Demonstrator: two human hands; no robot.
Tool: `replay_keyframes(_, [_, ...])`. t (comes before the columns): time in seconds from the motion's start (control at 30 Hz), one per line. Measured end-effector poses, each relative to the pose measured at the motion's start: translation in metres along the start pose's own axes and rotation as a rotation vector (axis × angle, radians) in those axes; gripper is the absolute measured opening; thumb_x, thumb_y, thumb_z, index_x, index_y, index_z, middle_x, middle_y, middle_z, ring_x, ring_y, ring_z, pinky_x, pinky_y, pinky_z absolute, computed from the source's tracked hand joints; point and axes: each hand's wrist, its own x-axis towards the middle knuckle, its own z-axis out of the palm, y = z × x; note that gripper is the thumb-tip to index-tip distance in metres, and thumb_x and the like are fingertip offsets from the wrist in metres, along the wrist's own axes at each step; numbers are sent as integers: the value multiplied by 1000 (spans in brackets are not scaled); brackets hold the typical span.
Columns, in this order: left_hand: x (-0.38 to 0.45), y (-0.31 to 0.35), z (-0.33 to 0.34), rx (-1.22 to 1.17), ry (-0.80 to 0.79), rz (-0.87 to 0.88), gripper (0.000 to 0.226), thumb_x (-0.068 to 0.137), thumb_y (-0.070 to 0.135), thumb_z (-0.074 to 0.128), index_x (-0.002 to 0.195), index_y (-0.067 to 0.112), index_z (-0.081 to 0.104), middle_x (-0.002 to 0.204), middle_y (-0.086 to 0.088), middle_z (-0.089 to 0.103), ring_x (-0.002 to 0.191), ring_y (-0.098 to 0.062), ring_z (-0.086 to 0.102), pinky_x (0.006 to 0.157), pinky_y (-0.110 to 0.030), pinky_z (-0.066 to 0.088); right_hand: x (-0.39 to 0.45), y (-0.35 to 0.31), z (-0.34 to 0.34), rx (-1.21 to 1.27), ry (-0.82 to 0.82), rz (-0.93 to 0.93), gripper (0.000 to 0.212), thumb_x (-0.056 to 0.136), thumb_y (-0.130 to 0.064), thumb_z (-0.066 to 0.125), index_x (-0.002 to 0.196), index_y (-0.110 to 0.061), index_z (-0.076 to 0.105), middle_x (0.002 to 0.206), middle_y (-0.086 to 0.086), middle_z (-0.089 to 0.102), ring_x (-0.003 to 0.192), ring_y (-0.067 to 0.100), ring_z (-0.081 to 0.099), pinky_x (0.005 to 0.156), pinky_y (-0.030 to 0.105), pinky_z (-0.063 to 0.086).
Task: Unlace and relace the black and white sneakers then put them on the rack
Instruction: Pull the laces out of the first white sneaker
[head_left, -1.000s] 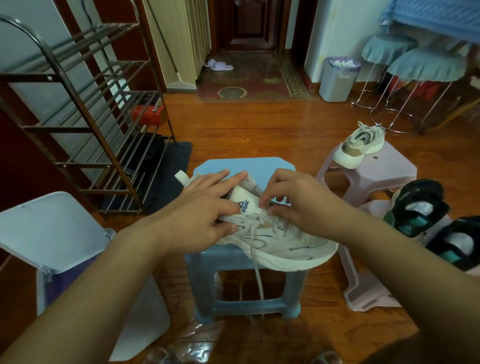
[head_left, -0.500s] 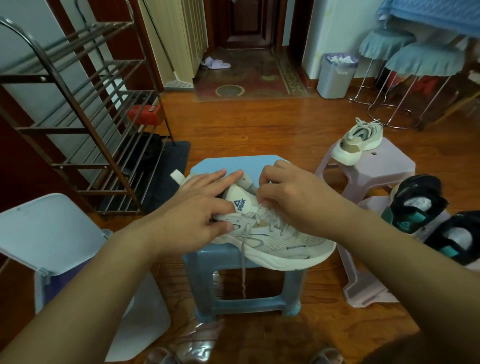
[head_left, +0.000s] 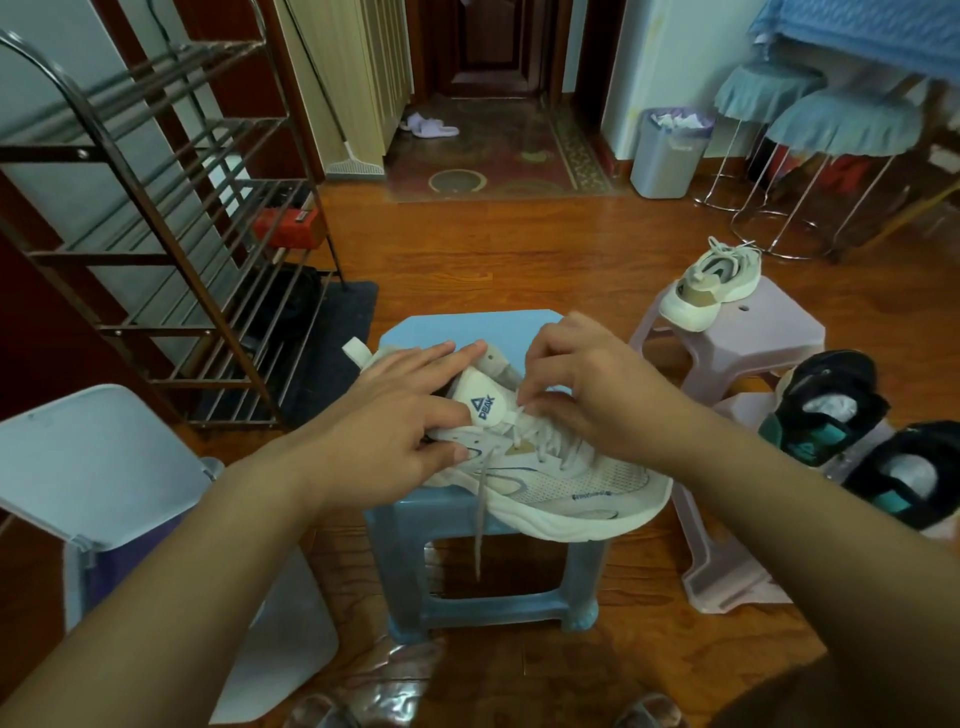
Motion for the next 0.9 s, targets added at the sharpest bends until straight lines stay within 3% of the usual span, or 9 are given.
replay_keyframes(0.03, [-1,0,-1,-12,4,-5,16,97,45,60,89,33,67,166,22,-5,153,0,-10,117,-21,-10,1,3,0,56,54,105,8,86,-19,78,86,-26,74,95,-12,60,94,14,54,83,33,48])
replay_keyframes(0.13, [-2,0,-2,-16,-4,-14,16,98,45,60,95,33,70,166,22,-7,153,0,-10,117,-21,-10,2,21,-15,536,336,838,18,87,-8,71,76,-21,64,84,3,66,81,19,63,73,35,54])
replay_keyframes(0.2, [-1,2,-2,-1,-11,-3,17,98,47,59,96,34,69,166,23,-8,153,1,-12,116,-20,-12,-4,32,-24,496,371,974,10,90,-8,63,87,-17,66,90,5,68,82,17,64,72,28,54])
replay_keyframes(0.3, [0,1,-2,1,-7,-5,17,98,47,59,95,33,69,166,23,-8,152,1,-12,116,-20,-11,-6,15,-29,278,221,483,17,92,-20,68,104,-32,69,105,-14,61,93,3,57,77,11,45])
replay_keyframes(0.37, [1,1,-2,-1,-4,-10,17,98,46,59,96,32,69,166,22,-7,153,1,-10,117,-20,-11,-4,-5,-22,125,21,161,19,87,-34,72,106,-36,73,104,-17,58,100,7,51,85,17,41])
replay_keyframes(0.43, [2,1,-1,7,-5,-11,19,97,47,60,96,30,70,165,22,-7,153,1,-10,116,-18,-11,-3,-8,-6,-69,-12,-62,11,85,-29,77,96,-27,78,95,-10,63,95,15,50,80,26,42])
replay_keyframes(0.57, [0,0,0,-4,10,0,19,97,46,61,94,31,71,166,23,-5,153,1,-6,119,-21,-7,1,11,-6,-214,51,-78,5,87,-13,74,87,-18,74,87,-4,61,86,20,48,75,33,43])
replay_keyframes(0.7, [0,-1,0,-18,21,4,16,96,45,62,91,32,69,166,22,-3,153,0,-3,118,-20,-7,-6,22,-17,28,89,127,10,89,-22,74,97,-29,72,96,-11,57,96,14,47,84,31,43])
replay_keyframes(0.9, [2,0,0,-4,31,19,17,97,46,62,90,32,70,167,18,1,154,-2,2,117,-19,-6,-4,0,-3,-93,-28,-64,7,84,-24,79,91,-23,77,93,-10,56,94,14,46,80,28,41])
